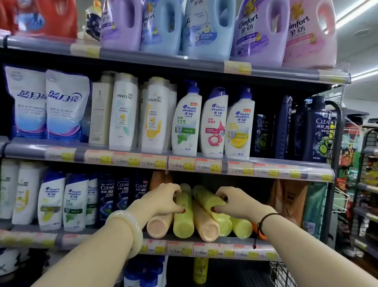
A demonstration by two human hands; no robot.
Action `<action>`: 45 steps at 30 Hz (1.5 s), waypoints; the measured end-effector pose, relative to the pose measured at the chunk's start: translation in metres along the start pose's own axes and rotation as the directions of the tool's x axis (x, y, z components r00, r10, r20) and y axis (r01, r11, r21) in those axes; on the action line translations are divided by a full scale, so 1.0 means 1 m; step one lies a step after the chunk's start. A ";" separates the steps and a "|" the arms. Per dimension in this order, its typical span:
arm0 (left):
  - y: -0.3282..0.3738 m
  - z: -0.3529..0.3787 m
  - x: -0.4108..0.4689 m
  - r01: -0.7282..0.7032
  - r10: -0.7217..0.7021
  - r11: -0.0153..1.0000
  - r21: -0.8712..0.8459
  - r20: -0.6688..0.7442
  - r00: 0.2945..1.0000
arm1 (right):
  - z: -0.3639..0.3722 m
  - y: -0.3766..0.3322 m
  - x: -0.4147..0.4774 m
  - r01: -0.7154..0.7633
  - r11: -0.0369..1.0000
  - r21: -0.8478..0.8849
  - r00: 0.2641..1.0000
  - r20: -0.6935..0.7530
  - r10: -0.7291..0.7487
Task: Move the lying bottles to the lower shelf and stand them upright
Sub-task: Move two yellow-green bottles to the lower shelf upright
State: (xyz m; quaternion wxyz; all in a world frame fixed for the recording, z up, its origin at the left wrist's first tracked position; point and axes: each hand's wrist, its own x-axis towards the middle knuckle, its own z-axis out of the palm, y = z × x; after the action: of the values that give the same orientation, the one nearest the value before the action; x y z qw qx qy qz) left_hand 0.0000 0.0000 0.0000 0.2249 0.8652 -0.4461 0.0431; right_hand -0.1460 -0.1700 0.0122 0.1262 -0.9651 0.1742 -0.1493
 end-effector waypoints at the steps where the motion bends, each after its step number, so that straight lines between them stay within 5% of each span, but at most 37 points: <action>1: -0.003 0.003 0.005 0.017 -0.016 0.999 -0.031 0.003 1.000 | 0.002 0.002 0.004 -0.014 1.000 -0.002 1.000 -0.004 0.014; 5: -0.015 0.019 0.023 0.084 -0.083 0.990 -0.112 0.017 0.996 | 0.009 0.012 0.018 -0.036 0.999 -0.041 0.999 -0.009 0.035; 15: -0.020 0.056 0.042 0.161 -0.163 0.942 -0.294 0.019 0.986 | 0.034 0.030 0.042 -0.051 0.979 0.199 0.999 -0.008 0.053; 36: -0.017 0.066 0.035 0.209 -0.227 0.955 -0.213 -0.066 0.972 | 0.055 0.029 0.020 0.010 0.855 0.518 0.978 -0.184 0.100; 45: -0.004 0.067 0.029 0.239 -0.241 0.971 -0.025 -0.086 0.967 | 0.062 0.030 0.016 -0.050 0.741 0.670 0.964 -0.162 0.212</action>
State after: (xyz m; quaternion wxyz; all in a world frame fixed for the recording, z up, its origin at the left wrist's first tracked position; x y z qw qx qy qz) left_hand 0.0124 -0.0481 -0.0534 0.2542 0.9084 -0.3281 0.0505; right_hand -0.1199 -0.1917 -0.0506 0.4481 -0.8198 0.1913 -0.3010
